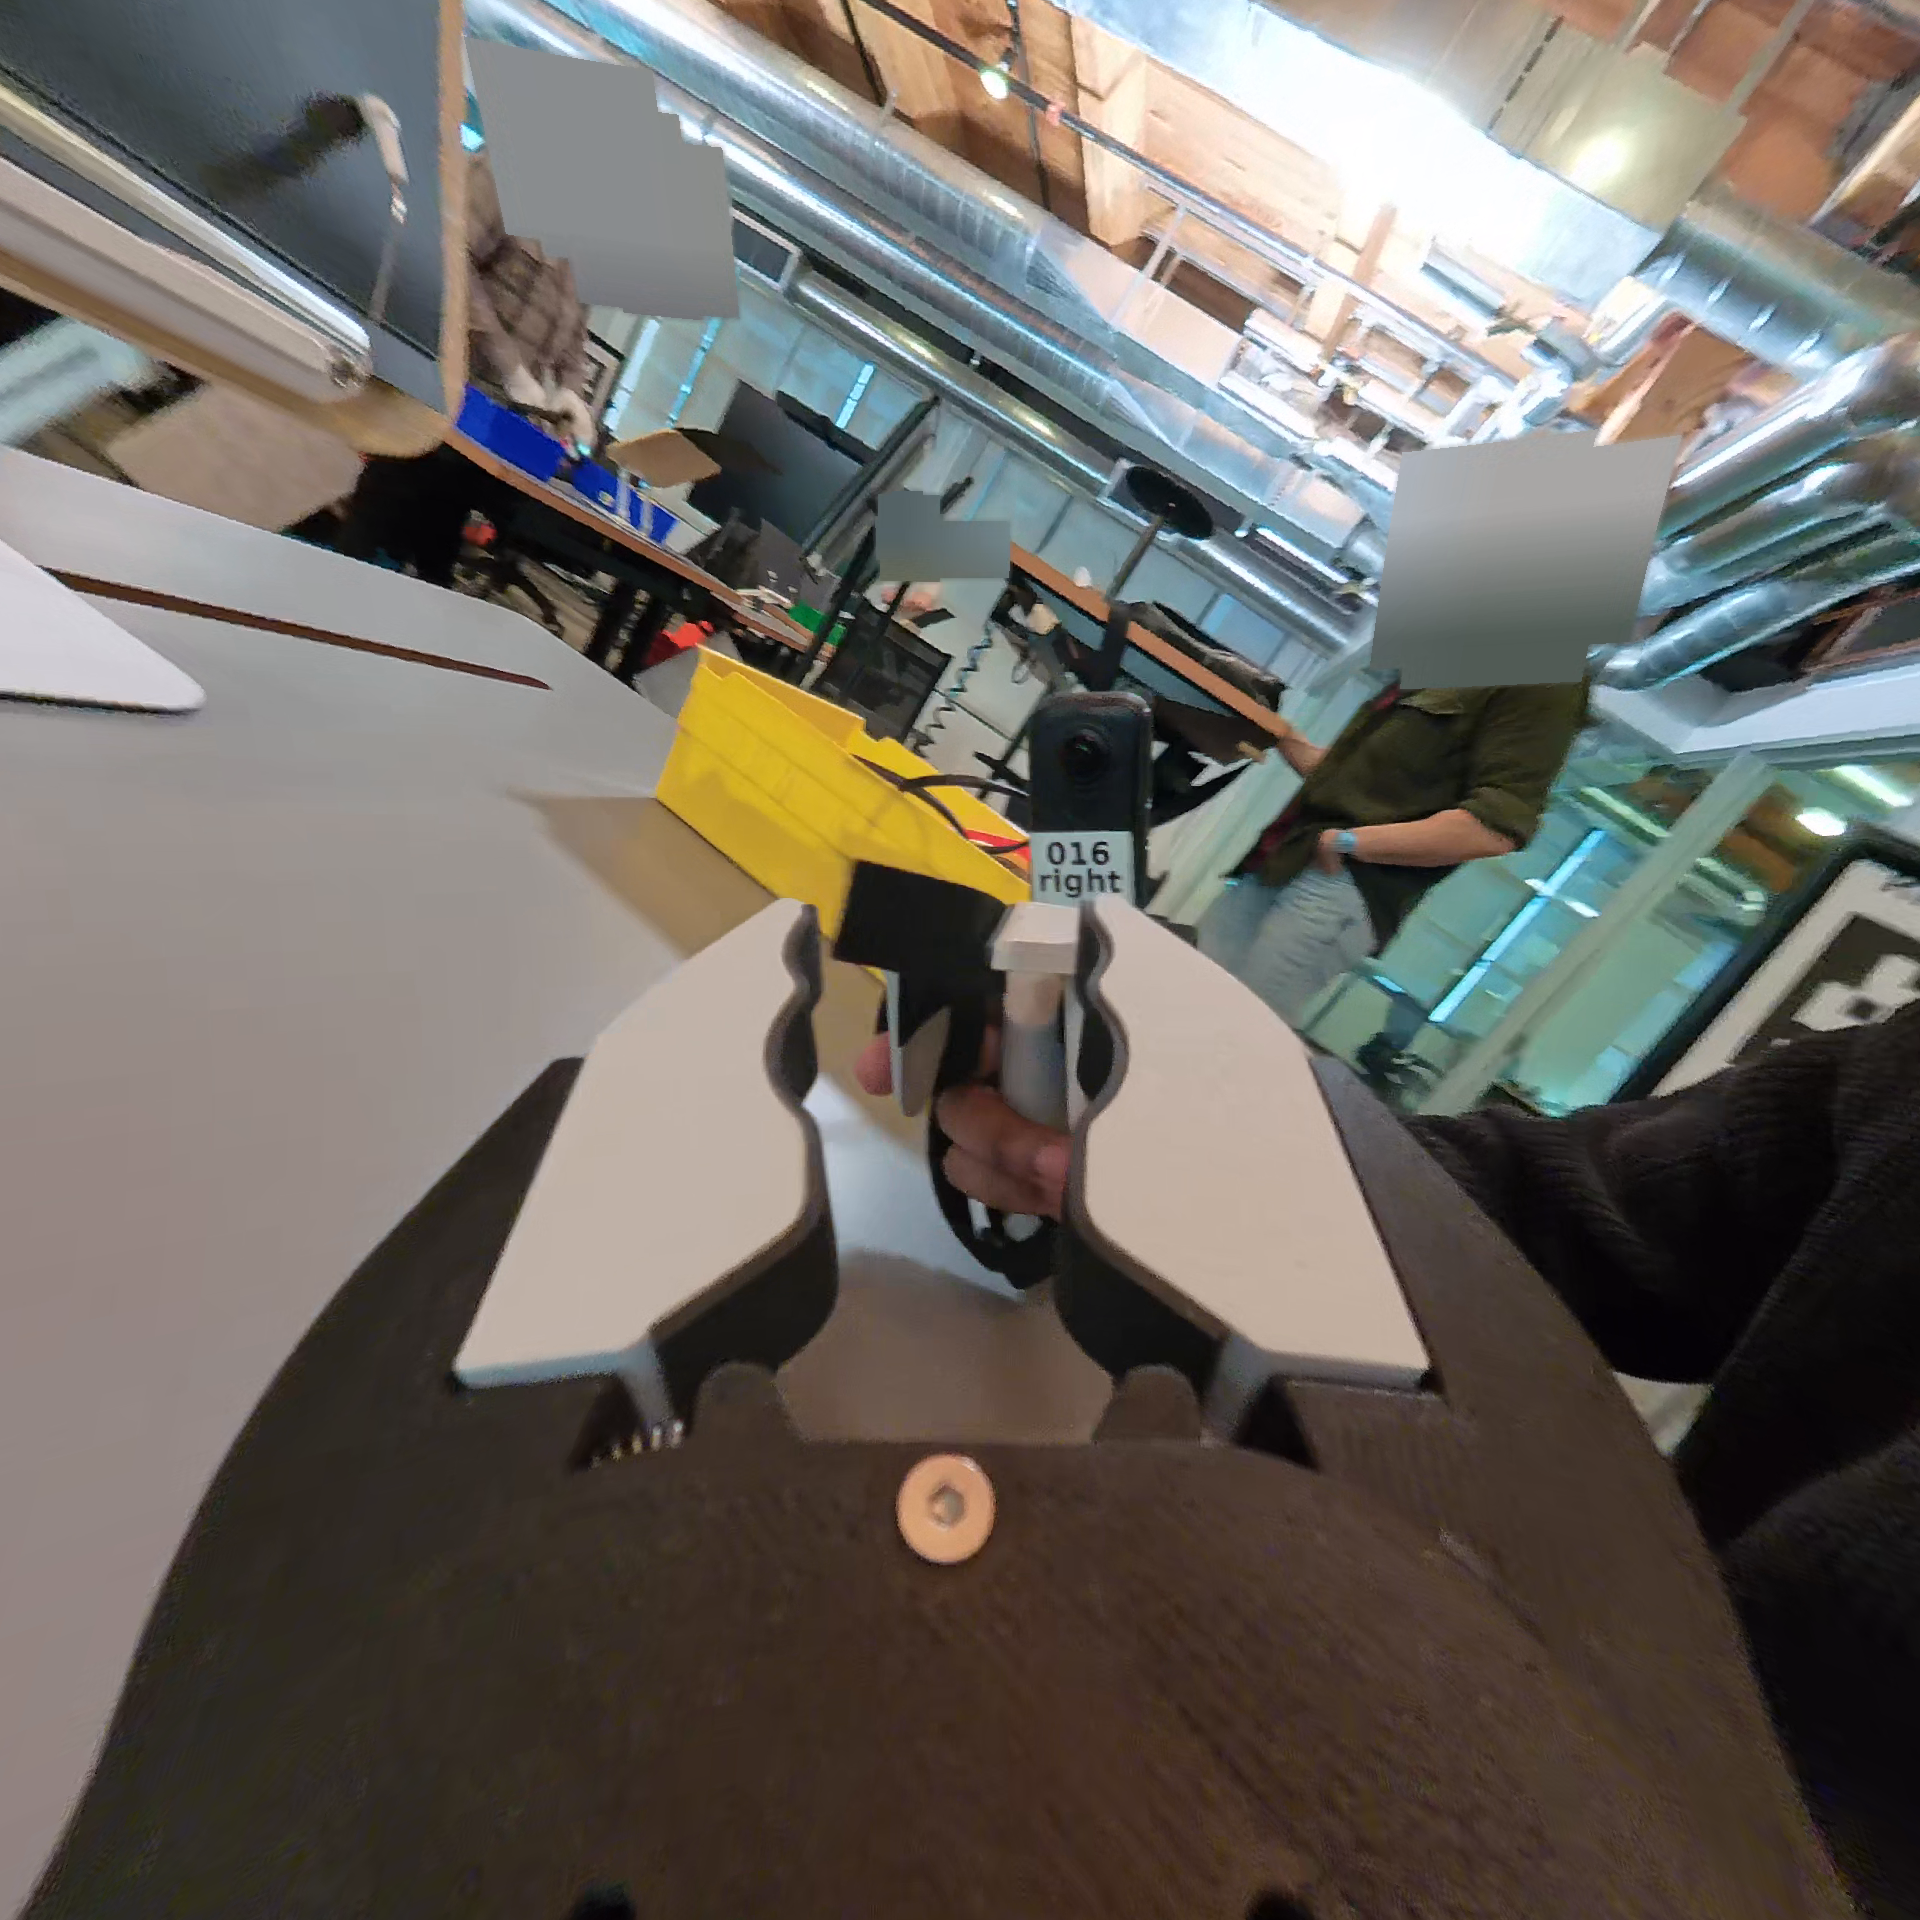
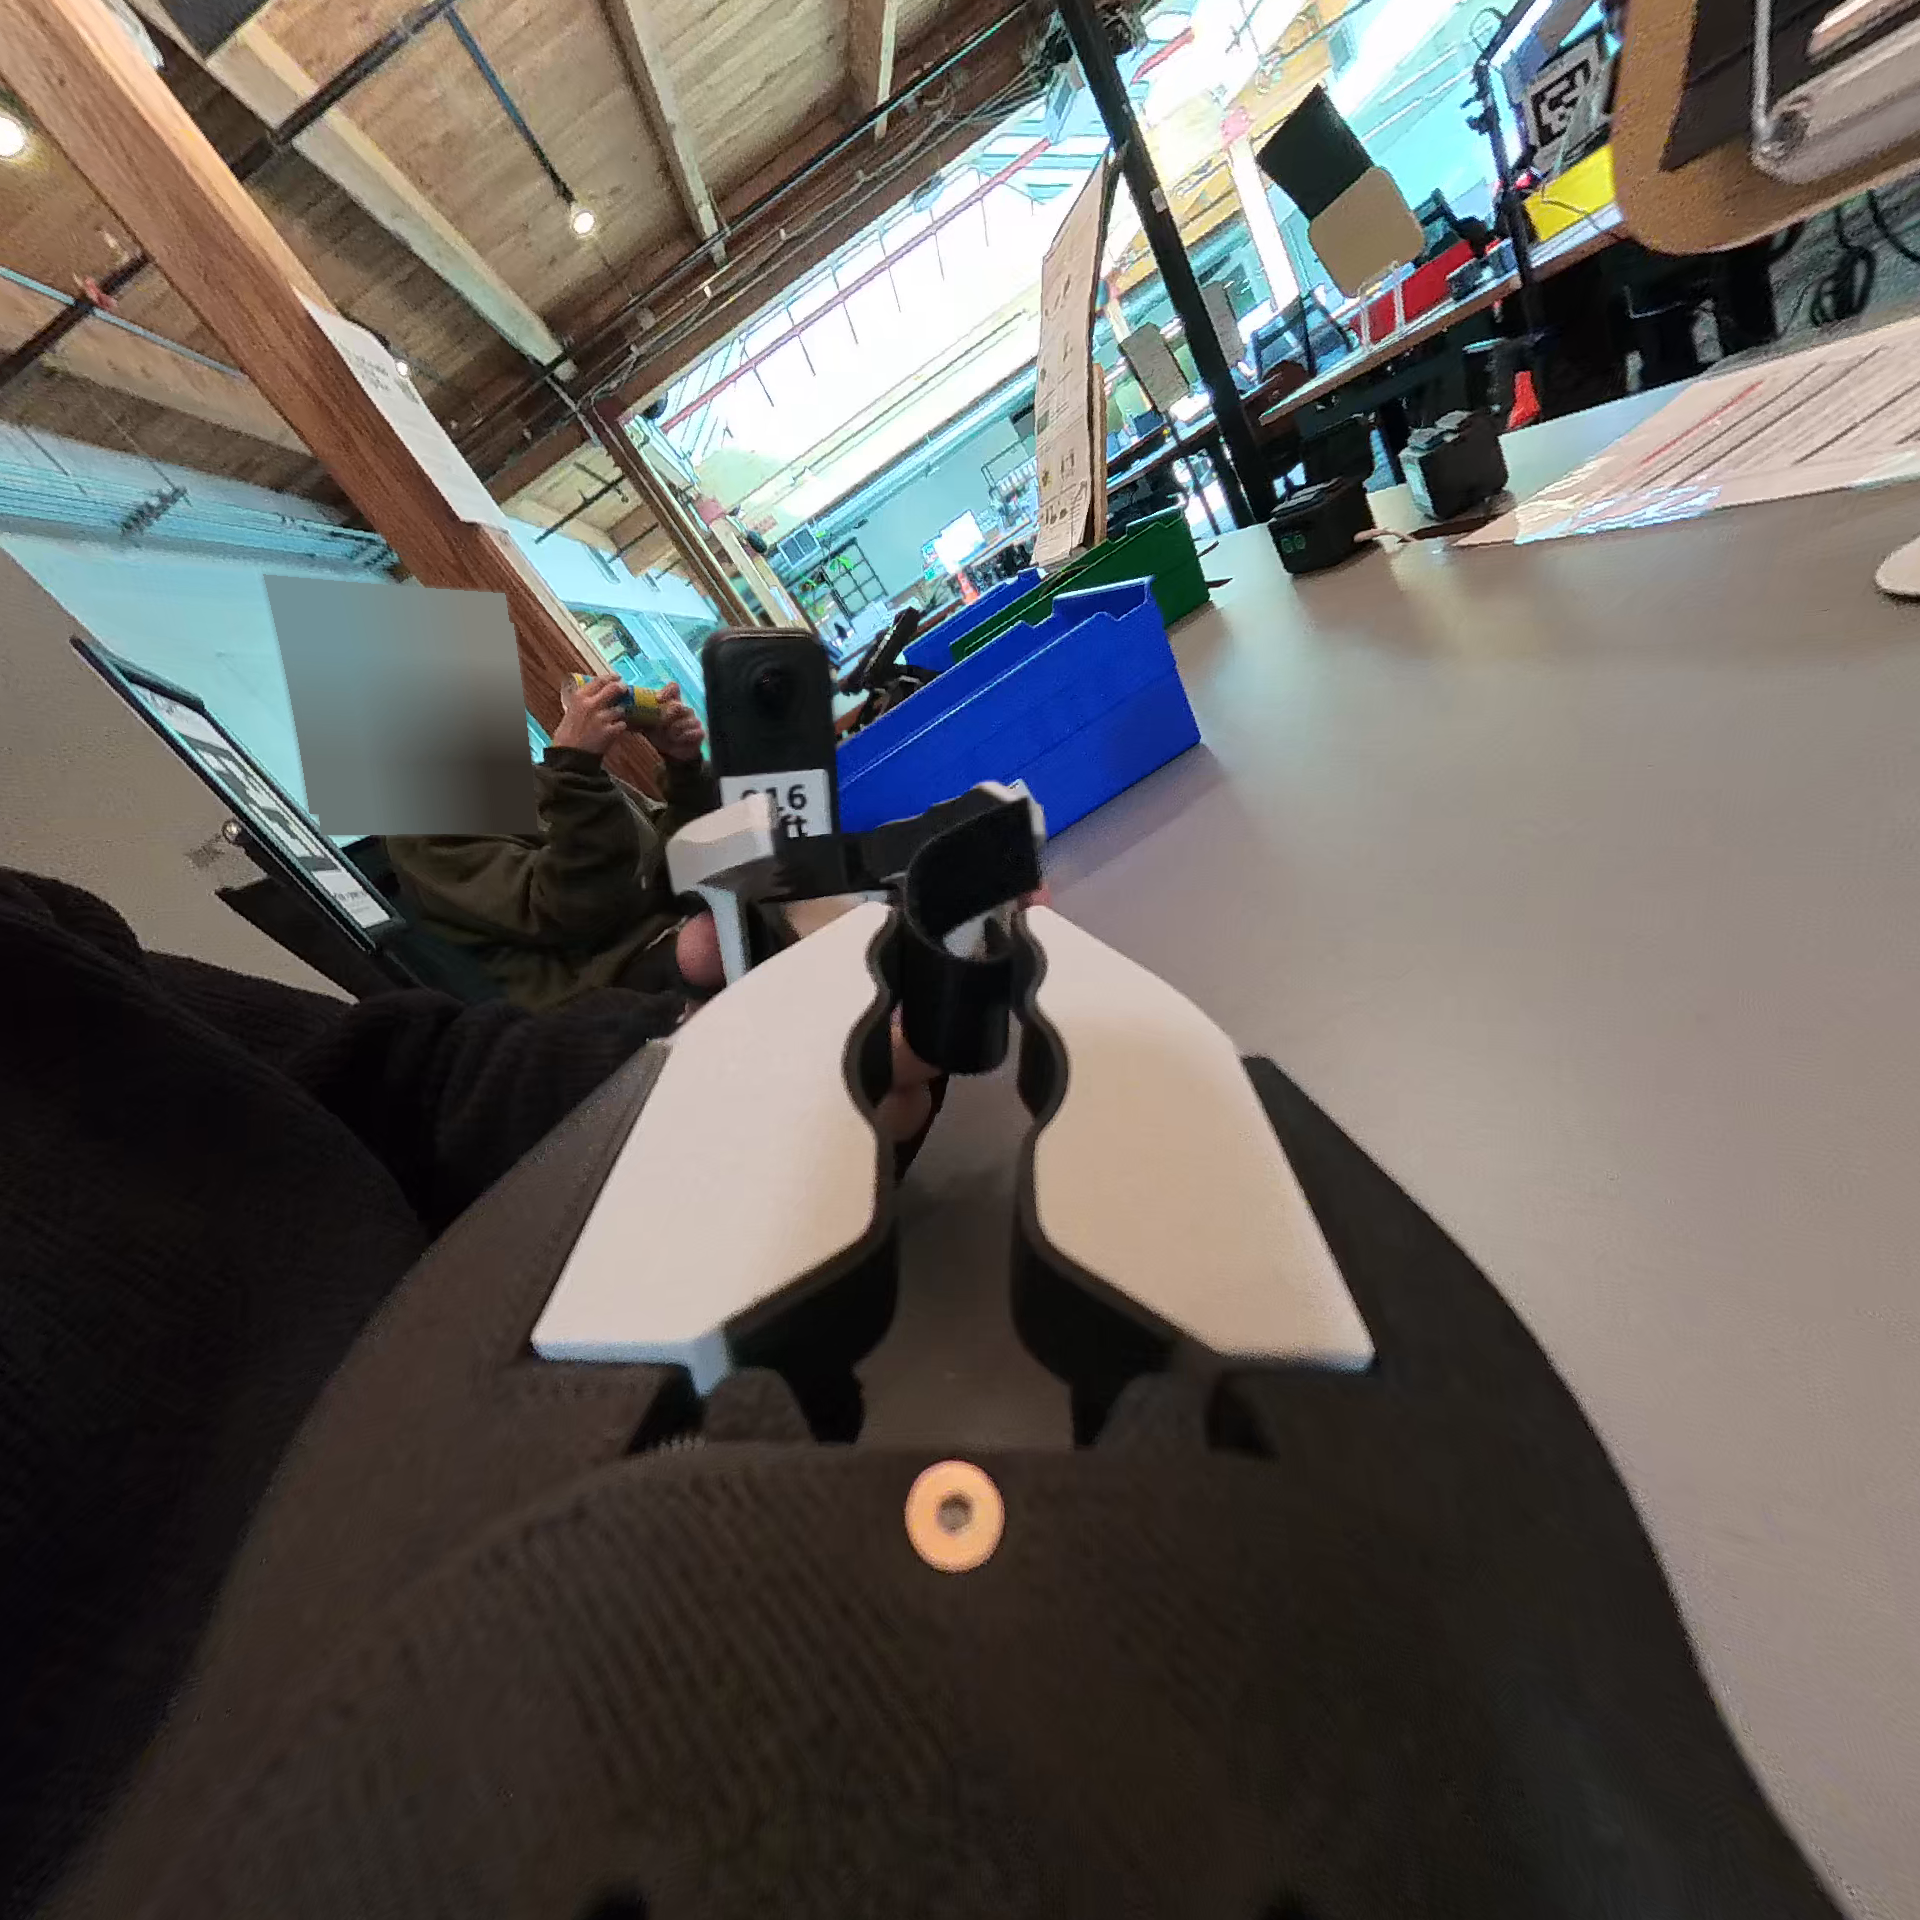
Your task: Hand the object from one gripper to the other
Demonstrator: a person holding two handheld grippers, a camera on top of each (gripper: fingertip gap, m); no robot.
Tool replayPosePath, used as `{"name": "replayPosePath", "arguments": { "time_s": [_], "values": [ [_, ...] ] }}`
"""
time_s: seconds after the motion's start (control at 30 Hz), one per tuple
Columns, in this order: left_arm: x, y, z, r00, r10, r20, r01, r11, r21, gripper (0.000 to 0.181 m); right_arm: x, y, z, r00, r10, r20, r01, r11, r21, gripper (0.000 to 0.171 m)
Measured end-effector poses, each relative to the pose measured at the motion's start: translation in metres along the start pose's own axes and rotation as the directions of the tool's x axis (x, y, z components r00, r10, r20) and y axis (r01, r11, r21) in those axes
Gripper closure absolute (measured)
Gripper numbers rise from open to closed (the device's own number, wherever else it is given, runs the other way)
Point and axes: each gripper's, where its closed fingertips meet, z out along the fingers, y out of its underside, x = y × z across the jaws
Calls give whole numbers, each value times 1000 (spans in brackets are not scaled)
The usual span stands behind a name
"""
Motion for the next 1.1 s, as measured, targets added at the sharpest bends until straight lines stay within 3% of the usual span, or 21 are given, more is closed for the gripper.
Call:
{"name": "replayPosePath", "arguments": {
  "time_s": [0.1,0.2,0.3,0.4,0.53,0.7,0.87,1.1],
  "values": [
    [-6,2,0,985,152,84,-149,988,-41,118,5,-2,-2,997,82,6,-82,996,27,152],
    [-12,12,2,900,405,164,-381,911,-157,108,9,-2,-2,978,205,35,-206,977,48,152],
    [-11,23,4,727,665,173,-614,741,-270,104,11,6,1,940,337,55,-338,941,17,151],
    [-9,36,7,532,839,117,-763,535,-363,111,13,11,2,889,453,66,-454,891,10,152],
    [-20,44,6,304,949,84,-823,306,-478,121,15,17,2,828,556,74,-556,831,-15,153],
    [-25,46,3,107,994,24,-844,104,-526,134,11,25,6,801,594,76,-591,805,-56,153],
    [-26,50,2,34,999,-18,-842,19,-539,156,8,27,7,783,616,92,-612,788,-69,150],
    [-22,42,1,40,999,15,-858,42,-512,169,17,20,4,784,615,82,-617,787,-5,133]
  ]
}}
